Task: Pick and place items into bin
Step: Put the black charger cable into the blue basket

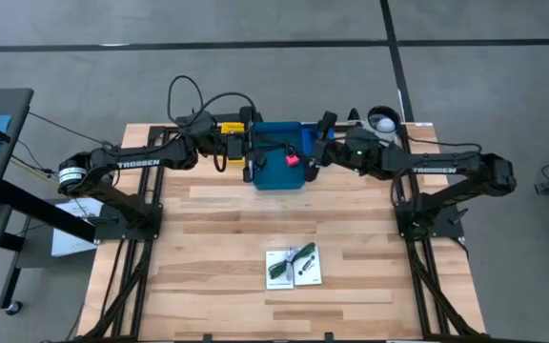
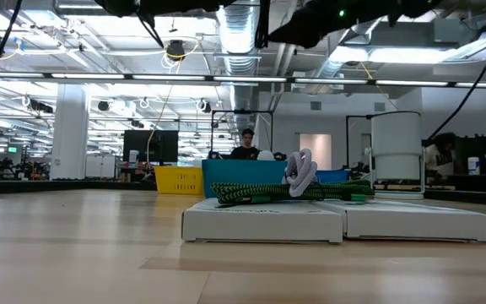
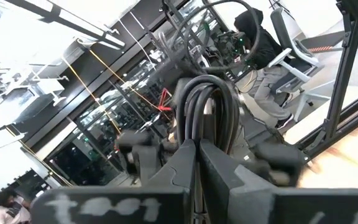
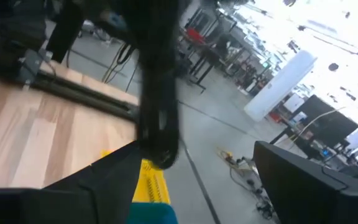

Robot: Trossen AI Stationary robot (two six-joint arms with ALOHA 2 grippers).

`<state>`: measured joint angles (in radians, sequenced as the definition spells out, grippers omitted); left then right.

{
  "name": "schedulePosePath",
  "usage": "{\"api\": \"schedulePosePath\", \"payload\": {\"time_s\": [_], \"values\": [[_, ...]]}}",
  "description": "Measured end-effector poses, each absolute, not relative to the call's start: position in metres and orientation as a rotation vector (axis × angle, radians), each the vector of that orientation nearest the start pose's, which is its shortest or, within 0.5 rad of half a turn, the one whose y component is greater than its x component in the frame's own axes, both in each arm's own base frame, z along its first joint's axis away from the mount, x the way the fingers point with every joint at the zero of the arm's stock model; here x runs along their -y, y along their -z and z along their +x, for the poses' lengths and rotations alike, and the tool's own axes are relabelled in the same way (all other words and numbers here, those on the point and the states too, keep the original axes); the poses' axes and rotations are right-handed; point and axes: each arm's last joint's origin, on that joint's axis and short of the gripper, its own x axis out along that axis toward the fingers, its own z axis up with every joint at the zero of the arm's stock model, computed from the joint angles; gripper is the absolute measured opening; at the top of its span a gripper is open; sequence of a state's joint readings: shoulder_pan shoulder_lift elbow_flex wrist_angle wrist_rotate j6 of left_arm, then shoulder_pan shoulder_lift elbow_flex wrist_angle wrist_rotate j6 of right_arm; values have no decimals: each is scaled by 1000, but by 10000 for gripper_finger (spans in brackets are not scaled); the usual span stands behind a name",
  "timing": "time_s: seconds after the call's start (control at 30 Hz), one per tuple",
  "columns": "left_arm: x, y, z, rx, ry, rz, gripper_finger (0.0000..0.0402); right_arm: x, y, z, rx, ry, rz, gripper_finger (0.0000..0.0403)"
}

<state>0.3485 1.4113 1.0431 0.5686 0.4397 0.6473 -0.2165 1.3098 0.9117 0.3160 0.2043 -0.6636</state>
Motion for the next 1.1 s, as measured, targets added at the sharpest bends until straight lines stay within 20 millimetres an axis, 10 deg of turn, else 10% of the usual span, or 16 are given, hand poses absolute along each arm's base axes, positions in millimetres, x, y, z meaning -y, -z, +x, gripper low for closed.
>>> {"api": "schedulePosePath", "payload": {"time_s": [0.43,1.1], "values": [[-97,-350,305,205,40,717,0,79,-304,337,-254,371,-709,306],[-97,-349,305,199,56,716,0,66,-314,331,-278,410,-741,272]]}}
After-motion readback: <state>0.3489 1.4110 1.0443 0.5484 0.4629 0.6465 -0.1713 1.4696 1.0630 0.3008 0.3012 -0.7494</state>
